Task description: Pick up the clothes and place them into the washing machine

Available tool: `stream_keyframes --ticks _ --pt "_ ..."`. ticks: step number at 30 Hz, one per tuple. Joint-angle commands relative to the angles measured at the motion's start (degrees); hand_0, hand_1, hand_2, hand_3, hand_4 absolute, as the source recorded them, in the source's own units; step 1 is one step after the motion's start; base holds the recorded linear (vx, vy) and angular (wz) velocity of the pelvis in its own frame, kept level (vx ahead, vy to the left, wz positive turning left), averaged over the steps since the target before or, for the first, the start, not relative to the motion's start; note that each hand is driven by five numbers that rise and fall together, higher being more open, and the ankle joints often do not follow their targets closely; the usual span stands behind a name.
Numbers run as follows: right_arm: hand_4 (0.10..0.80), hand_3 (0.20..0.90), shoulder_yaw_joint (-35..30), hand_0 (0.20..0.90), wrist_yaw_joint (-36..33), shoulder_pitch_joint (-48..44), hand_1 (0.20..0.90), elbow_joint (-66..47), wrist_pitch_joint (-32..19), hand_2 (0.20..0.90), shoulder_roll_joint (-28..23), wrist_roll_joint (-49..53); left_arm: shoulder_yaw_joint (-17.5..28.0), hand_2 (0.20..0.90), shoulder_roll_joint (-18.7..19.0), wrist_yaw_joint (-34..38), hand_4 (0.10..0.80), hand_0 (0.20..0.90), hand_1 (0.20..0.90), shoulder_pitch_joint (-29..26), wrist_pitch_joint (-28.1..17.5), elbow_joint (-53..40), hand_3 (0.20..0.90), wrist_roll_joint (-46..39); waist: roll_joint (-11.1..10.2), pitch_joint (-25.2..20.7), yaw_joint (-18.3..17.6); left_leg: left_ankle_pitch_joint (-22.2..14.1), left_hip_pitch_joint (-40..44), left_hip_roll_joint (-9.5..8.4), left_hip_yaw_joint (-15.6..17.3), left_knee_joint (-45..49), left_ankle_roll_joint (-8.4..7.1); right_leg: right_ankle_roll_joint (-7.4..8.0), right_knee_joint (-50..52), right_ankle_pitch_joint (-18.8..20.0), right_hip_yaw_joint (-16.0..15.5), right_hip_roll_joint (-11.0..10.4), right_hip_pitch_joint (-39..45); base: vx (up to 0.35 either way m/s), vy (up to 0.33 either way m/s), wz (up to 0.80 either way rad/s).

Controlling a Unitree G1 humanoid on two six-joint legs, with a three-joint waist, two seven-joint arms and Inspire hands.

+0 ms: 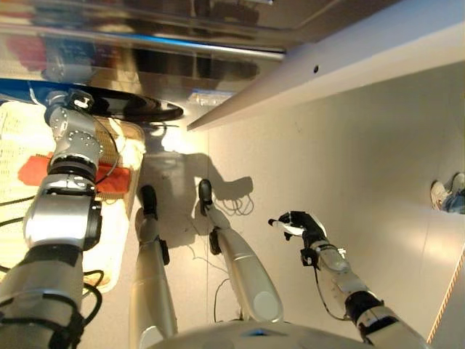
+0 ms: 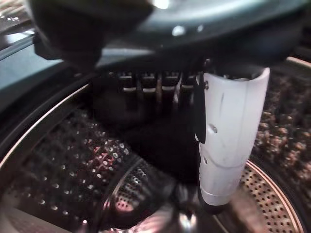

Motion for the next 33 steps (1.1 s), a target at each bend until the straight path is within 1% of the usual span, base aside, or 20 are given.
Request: stream_keyframes --ticks 1,3,4,7,10,11,14,16,17,20,21,22,23,24,26,28,29,30,31,33 --pt "0.800 0.900 -2.4 0.900 -0.4 5.3 0.900 1.8 -0.6 0.900 -5.7 1.7 -0.4 0.900 3.1 -1.7 0.800 0.900 0.900 -1.6 -4.8 -1.1 0.900 1.8 1.3 -4.0 -0.2 -4.5 -3.0 0.04 -2.5 4.2 -3.34 2.95 -4.2 4.3 0.5 -2.0 1.3 0.000 0.000 0.00" --pt "0.800 0.900 -2.3 0.900 -0.3 5.2 0.900 2.2 -0.5 0.900 -5.7 1.5 -0.4 0.900 2.8 -2.1 0.800 0.900 0.900 -0.7 -4.1 -0.2 0.900 2.5 1.4 -3.9 -0.1 -4.4 -2.9 0.08 -2.6 4.2 -3.35 2.94 -4.1 4.3 0.4 -2.0 1.4 -0.064 -0.008 0.00" --pt "0.800 0.900 -2.3 0.900 -0.2 5.3 0.900 2.3 -0.4 0.900 -5.8 1.4 -0.4 0.900 2.6 -2.3 0.800 0.900 0.900 -0.1 -3.6 0.3 0.900 3.1 1.1 -3.4 -0.2 -2.7 -3.5 -0.17 -2.2 4.5 -3.26 2.68 -3.8 5.3 0.0 -2.3 0.9 -0.124 -0.013 0.01" --pt "0.800 0.900 -2.3 0.900 0.1 5.2 0.900 2.7 -0.3 0.900 -5.8 1.4 -0.1 0.900 2.4 -2.5 0.800 0.900 0.900 2.0 -1.8 4.0 0.900 4.7 1.2 -3.5 0.0 -2.6 -3.3 -0.09 -2.2 4.6 -3.29 2.59 -3.5 5.2 -0.2 -2.3 1.0 -0.040 -0.003 0.01" --pt "0.800 0.900 -2.6 0.900 0.3 5.3 0.900 2.5 -0.4 0.900 -5.9 1.4 0.3 0.900 2.3 -2.7 0.800 0.900 0.900 3.6 -1.1 5.1 0.900 6.1 1.3 -3.5 0.1 -2.6 -3.2 -0.15 -2.2 4.7 -3.28 2.53 -3.3 5.1 -0.2 -2.3 1.0 0.000 0.000 0.00" --pt "0.800 0.900 -3.2 0.900 0.2 5.2 0.900 2.8 -0.5 0.900 -5.8 1.5 0.9 0.900 1.4 -3.0 0.800 0.900 0.900 6.1 -0.8 6.0 0.900 7.8 1.4 -3.4 0.3 -2.4 -3.1 -0.24 -2.2 4.5 -3.25 2.50 -3.1 5.1 -0.3 -2.4 1.0 0.000 0.000 0.00" --pt "0.800 0.900 -3.8 0.900 0.2 5.6 0.900 3.3 -0.8 0.900 -5.8 1.3 1.5 0.900 0.2 -2.1 0.800 0.900 0.900 10.1 -0.9 6.3 0.900 11.3 1.6 -3.2 0.7 -2.3 -3.0 -0.33 -2.2 4.7 -3.22 2.38 -2.8 4.9 -0.5 -2.4 1.1 0.000 0.000 0.00" --pt "0.800 0.900 -4.0 0.900 0.2 5.7 0.900 3.5 -0.9 0.900 -5.8 1.4 1.6 0.900 -0.1 -1.7 0.800 0.900 0.900 11.0 -0.9 6.3 0.900 12.3 1.6 -3.1 0.9 -2.3 -2.9 -0.39 -2.2 4.7 -3.21 2.34 -2.7 4.8 -0.5 -2.5 1.0 0.000 0.000 0.00" --pt "0.800 0.900 -4.5 0.900 0.2 6.0 0.900 3.7 -1.1 0.900 -5.7 1.5 1.9 0.900 -0.6 -1.3 0.800 0.900 0.900 13.1 -1.2 5.9 0.900 13.9 1.7 -2.9 1.2 -2.3 -2.8 -0.46 -2.2 4.7 -3.22 2.28 -2.4 4.7 -0.6 -2.5 1.0 0.000 0.000 0.00" --pt "0.800 0.900 -4.8 0.900 -0.1 6.3 0.900 3.8 -1.5 0.900 -5.3 1.7 1.1 0.900 -1.3 2.0 0.800 0.900 0.900 16.4 -2.8 1.3 0.900 19.9 2.0 -2.3 1.9 -2.0 -2.8 -0.58 -2.4 4.5 -3.20 2.18 -2.2 4.6 -0.8 -2.6 1.0 0.000 0.000 0.00" --pt "0.800 0.900 -4.8 0.900 -0.2 6.4 0.900 3.7 -1.7 0.900 -5.1 1.8 0.4 0.900 -1.6 3.5 0.800 0.900 0.900 17.7 -3.4 -0.6 0.900 23.2 2.0 -2.0 2.1 -1.8 -2.8 -0.66 -2.5 4.5 -3.18 2.11 -2.1 4.6 -0.9 -2.6 1.0 0.000 0.000 0.00" --pt "0.800 0.900 -4.8 0.900 -0.5 6.6 0.900 3.5 -2.2 0.900 -4.8 1.8 -1.1 0.900 -1.3 6.8 0.800 0.900 0.900 19.6 -4.6 -3.9 0.900 29.8 2.1 -1.6 2.5 -1.6 -2.8 -0.85 -2.6 4.4 -3.13 2.02 -2.1 4.7 -1.1 -2.7 1.0 -0.026 -0.037 0.00" --pt "0.800 0.900 -4.9 0.900 -0.7 6.9 0.900 3.3 -2.9 0.900 -4.5 2.0 -1.6 0.900 -1.7 8.6 0.800 0.900 0.900 22.0 -4.6 -7.0 0.900 33.7 2.2 -1.2 2.9 -1.5 -2.7 -0.96 -2.7 4.3 -3.10 1.97 -2.0 4.6 -1.2 -2.7 1.0 0.000 0.000 0.00" --pt "0.800 0.900 -4.9 0.900 -1.0 7.1 0.900 2.9 -3.4 0.900 -4.2 2.1 -2.6 0.900 -1.4 12.2 0.800 0.900 0.900 24.8 -4.6 -10.1 0.900 40.3 2.3 -0.8 3.3 -1.3 -2.7 -1.07 -2.8 4.3 -3.08 1.96 -1.9 4.7 -1.3 -2.8 1.0 -0.027 -0.014 0.07" --pt "0.800 0.900 -5.1 0.900 -1.5 8.1 0.900 2.6 -4.7 0.900 -3.5 1.9 -3.9 0.900 -0.7 18.3 0.800 0.900 0.900 29.4 -2.6 -14.5 0.900 52.8 2.5 -0.2 4.0 -1.1 -2.5 -1.21 -2.8 4.2 -2.99 1.99 -1.9 4.6 -1.4 -3.0 1.1 -0.018 -0.009 0.14" --pt "0.800 0.900 -5.3 0.900 -2.2 9.0 0.900 2.8 -6.2 0.900 -3.1 1.5 -6.5 0.900 2.0 23.3 0.800 0.900 0.900 32.3 0.7 -16.9 0.900 67.2 2.7 0.0 4.6 -0.9 -2.4 -1.23 -3.0 4.0 -2.94 2.07 -1.8 4.5 -1.8 -3.2 1.3 -0.001 -0.004 0.09" --pt "0.800 0.900 -5.1 0.900 -2.5 9.3 0.900 3.2 -6.8 0.900 -3.1 1.2 -8.4 0.900 4.2 26.4 0.800 0.900 0.900 32.6 2.7 -16.1 0.900 73.6 2.9 0.0 4.8 -0.7 -2.2 -1.21 -3.1 3.7 -2.91 2.14 -1.9 4.5 -1.8 -3.3 1.4 0.000 0.000 0.00" --pt "0.800 0.900 -5.1 0.900 -2.8 9.6 0.900 3.3 -7.4 0.900 -3.2 0.8 -11.5 0.900 7.4 29.2 0.800 0.900 0.900 33.0 5.7 -16.8 0.900 82.0 3.1 0.1 5.0 -0.7 -2.2 -1.23 -3.0 3.6 -2.88 2.23 -1.9 4.5 -1.8 -3.4 1.4 0.000 0.000 0.00" --pt "0.800 0.900 -5.1 0.900 -2.8 9.6 0.900 3.3 -7.4 0.900 -3.2 0.8 -11.5 0.900 7.4 29.2 0.800 0.900 0.900 33.0 5.8 -16.8 0.900 82.0 3.0 0.1 5.1 -0.7 -2.1 -1.22 -3.0 3.6 -2.88 2.23 -1.9 4.5 -1.8 -3.4 1.4 0.002 0.017 0.06" --pt "0.800 0.900 -5.1 0.900 -2.8 9.9 0.900 3.9 -8.2 0.900 -3.6 0.7 -14.0 0.900 9.9 30.5 0.800 0.900 0.900 33.3 8.9 -15.1 0.900 87.7 3.3 0.2 5.3 -0.6 -2.2 -1.30 -2.9 3.7 -2.80 2.37 -1.8 4.6 -1.9 -3.6 1.3 -0.007 0.015 0.07"
